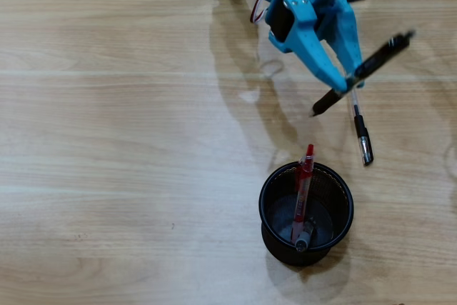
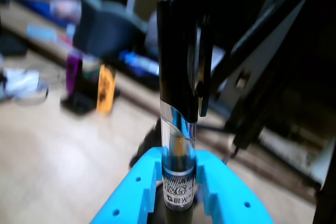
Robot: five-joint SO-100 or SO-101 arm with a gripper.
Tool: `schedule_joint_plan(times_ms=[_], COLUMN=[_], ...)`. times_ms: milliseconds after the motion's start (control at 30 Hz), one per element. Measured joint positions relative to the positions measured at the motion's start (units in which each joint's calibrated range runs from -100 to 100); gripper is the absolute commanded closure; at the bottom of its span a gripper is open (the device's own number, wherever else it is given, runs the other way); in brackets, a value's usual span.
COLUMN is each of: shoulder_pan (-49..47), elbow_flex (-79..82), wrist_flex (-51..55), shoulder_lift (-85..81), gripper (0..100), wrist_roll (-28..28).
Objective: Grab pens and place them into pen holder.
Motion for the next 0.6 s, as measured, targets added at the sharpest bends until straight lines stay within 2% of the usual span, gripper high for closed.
schedule_joint_plan(times_ms=[67, 167, 333, 600], shoulder_pan=[0.0, 0.0, 1.4, 3.2], elbow_flex=[2.4, 3.0, 1.6, -16.9], wrist_flex=[-8.4, -12.5, -13.7, -13.7], shoulder_lift=[-0.1, -0.1, 0.6, 15.9], gripper=[98, 98, 98, 98], wrist_roll=[0.0, 0.0, -0.2, -5.1])
